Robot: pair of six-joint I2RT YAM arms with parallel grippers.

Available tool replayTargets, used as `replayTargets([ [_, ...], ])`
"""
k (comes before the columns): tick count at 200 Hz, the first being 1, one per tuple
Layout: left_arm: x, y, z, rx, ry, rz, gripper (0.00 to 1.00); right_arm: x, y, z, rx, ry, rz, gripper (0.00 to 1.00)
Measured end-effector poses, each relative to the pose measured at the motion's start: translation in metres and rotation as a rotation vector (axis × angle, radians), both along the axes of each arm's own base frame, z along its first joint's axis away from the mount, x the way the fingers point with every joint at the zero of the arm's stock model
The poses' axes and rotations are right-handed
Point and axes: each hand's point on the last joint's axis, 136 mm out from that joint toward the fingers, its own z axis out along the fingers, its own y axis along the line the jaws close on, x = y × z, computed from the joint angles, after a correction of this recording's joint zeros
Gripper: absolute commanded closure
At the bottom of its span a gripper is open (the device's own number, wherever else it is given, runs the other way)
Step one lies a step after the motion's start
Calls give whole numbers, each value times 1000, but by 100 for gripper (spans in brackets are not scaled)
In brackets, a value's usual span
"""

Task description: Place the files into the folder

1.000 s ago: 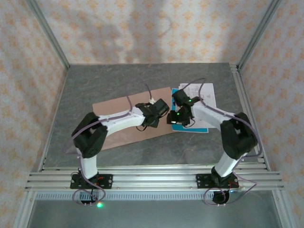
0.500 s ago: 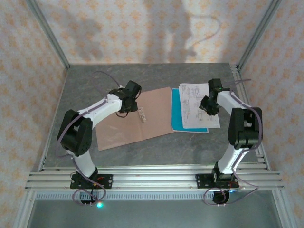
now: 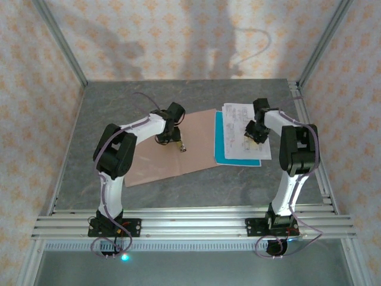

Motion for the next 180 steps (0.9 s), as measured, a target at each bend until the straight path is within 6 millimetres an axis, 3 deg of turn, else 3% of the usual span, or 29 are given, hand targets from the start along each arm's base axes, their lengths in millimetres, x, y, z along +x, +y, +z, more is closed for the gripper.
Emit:
replayTargets([
  [39,7,-31,-1,-22,-32,-53,51,-7,31,0,-15,17,102,70],
  [82,9,-56,0,-34,-52,-91,51,-17,50,-1,-50,38,168,70],
  [151,0,-81,2,-29,-69,-117,49,-37,41,6,-68,42,143,63],
  [180,-7,-95,5,-41,-75,-142,49,-35,10,21,-54,4,43,61],
])
